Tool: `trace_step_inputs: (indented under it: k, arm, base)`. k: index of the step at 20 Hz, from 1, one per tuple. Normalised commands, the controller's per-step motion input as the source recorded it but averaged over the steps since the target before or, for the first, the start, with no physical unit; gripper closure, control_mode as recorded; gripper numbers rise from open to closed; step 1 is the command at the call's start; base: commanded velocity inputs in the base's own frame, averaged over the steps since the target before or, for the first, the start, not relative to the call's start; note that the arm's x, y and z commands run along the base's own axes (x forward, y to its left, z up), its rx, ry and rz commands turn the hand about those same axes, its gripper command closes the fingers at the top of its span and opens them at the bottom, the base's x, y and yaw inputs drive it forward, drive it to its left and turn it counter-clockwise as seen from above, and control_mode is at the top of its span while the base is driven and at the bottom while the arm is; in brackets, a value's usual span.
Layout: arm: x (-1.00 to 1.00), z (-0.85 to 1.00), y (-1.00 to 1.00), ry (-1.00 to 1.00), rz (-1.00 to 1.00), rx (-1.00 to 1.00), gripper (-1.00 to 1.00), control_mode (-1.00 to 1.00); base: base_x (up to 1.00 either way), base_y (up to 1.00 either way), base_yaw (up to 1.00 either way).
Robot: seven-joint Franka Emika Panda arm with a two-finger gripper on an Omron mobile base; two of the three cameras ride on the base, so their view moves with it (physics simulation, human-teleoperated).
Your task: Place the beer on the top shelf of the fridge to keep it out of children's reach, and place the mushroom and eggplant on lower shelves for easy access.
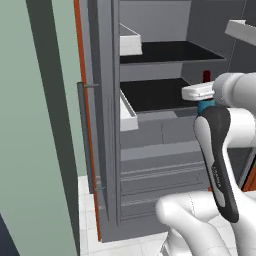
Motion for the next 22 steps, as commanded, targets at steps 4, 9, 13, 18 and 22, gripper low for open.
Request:
trace_step_inputs:
  k: [4,9,13,18,22]
  arm:
    - [0.00,0.00,0.00,0.00,0.00,0.00,1.00,1.00]
    - [0.00,0.00,0.00,0.00,0.00,0.00,1.00,1.00]
    - [0.00,0.00,0.00,0.00,0.00,0.00,1.00,1.00]
    - [0.00,0.00,0.00,0.00,0.00,0.00,1.00,1.00]
    - [0.14,0.00,-0.04,-0.05,-0.03,0.00,1.00,-1.00]
  base:
    - [0.52,-0.08,-0.07]
    - [0.60,-0.10,-0.05]
    - [0.56,-0.11,-0.05]
    - [0.49,-0.12,-0.05]
    - [0.20,-0.03,-0.03]
